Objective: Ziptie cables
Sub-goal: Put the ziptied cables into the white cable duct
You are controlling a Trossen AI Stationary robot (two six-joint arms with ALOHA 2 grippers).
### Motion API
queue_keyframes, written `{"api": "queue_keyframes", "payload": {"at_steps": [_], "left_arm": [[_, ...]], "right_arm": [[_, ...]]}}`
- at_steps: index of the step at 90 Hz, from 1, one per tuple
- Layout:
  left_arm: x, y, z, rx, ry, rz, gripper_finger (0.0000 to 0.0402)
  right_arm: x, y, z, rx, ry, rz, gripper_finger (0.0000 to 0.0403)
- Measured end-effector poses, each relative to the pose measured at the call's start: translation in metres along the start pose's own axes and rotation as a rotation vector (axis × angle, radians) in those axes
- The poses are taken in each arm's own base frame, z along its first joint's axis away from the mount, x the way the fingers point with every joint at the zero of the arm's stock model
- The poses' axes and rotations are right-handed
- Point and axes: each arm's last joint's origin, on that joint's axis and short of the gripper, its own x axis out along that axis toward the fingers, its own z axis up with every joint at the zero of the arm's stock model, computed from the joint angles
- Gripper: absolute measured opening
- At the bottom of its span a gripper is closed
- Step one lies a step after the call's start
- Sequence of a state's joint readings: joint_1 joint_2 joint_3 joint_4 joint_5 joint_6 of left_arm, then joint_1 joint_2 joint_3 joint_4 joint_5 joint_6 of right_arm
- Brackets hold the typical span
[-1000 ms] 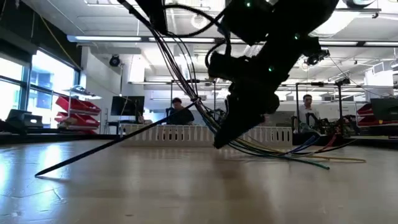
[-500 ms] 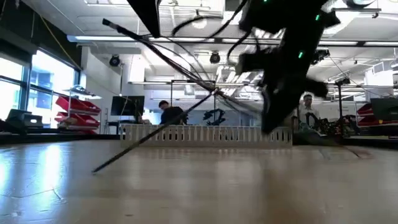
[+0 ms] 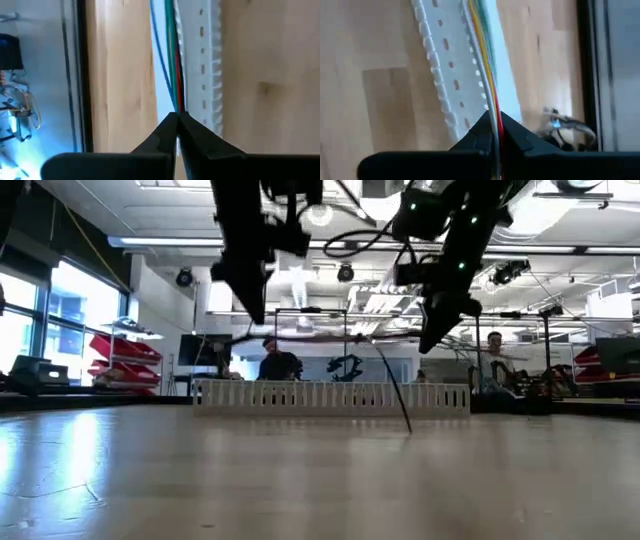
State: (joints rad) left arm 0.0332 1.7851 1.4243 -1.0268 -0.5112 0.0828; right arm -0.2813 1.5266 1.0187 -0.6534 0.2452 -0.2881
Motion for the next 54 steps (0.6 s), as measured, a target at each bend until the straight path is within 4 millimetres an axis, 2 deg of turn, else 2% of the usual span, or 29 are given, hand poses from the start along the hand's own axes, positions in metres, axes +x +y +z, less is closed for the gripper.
{"api": "queue_keyframes", "payload": {"at_steps": [9, 20, 33, 54], "left_arm": [[0.022, 0.003, -0.009, 0.017, 0.032, -0.034, 0.0], [0.037, 0.005, -0.018, 0.039, 0.077, -0.06, 0.0], [0.044, 0.001, -0.025, 0.092, 0.096, -0.142, 0.0], [0.053, 0.002, -0.031, 0.128, 0.114, -0.124, 0.0]], "right_arm": [[0.015, -0.005, 0.001, -0.002, 0.008, 0.044, 0.0], [0.03, -0.001, 0.0, -0.023, 0.054, 0.069, 0.0], [0.039, 0.003, 0.0, -0.052, 0.087, 0.083, 0.0], [0.047, 0.004, 0.003, -0.074, 0.072, 0.082, 0.0]]}}
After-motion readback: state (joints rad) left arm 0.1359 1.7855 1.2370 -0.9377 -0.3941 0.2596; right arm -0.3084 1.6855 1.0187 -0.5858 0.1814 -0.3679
